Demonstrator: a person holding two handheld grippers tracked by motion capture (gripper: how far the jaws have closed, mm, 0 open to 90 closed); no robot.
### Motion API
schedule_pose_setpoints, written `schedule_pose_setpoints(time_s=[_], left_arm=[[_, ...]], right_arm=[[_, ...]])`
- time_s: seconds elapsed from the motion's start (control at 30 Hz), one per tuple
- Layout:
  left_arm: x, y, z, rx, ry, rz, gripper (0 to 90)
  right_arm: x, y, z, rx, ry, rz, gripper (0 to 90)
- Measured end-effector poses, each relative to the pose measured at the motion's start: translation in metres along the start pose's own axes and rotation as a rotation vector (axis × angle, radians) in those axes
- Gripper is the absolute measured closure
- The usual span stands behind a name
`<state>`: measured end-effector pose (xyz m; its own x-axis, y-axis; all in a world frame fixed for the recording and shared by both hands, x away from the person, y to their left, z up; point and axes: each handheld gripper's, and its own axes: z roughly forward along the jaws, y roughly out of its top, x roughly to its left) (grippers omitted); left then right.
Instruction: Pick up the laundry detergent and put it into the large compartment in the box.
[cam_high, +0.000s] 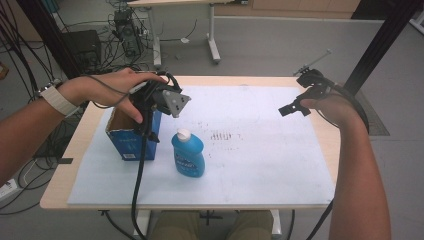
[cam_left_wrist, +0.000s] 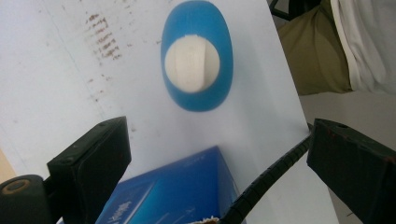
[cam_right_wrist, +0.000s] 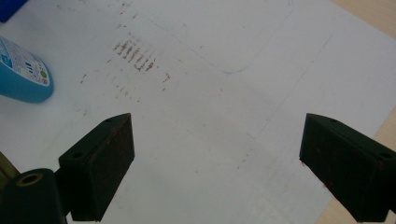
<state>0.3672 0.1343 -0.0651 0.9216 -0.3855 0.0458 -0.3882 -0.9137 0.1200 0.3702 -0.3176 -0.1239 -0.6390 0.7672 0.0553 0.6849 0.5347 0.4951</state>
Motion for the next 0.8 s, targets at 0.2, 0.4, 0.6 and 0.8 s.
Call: schedule_pose_setpoints(time_s=[0.2, 0.4, 0.6, 0.8], left_arm=[[0.005, 0.011, 0.004, 0.007, -0.010, 0.027, 6.5], [0.008, 0.018, 0.010, 0.008, -0.013, 0.040, 6.6], [0.009, 0.024, 0.016, 0.013, -0.002, 0.044, 6.5], [0.012, 0.029, 0.021, 0.019, -0.013, 0.060, 6.8]], right_arm=[[-0.001, -0.004, -0.003, -0.006, -0.003, 0.007, 10.3], [-0.002, -0.006, -0.003, -0.007, -0.002, 0.011, 10.3], [-0.002, -0.007, -0.004, -0.009, -0.003, 0.012, 10.3], [-0.002, -0.008, -0.004, -0.012, -0.003, 0.015, 10.3]])
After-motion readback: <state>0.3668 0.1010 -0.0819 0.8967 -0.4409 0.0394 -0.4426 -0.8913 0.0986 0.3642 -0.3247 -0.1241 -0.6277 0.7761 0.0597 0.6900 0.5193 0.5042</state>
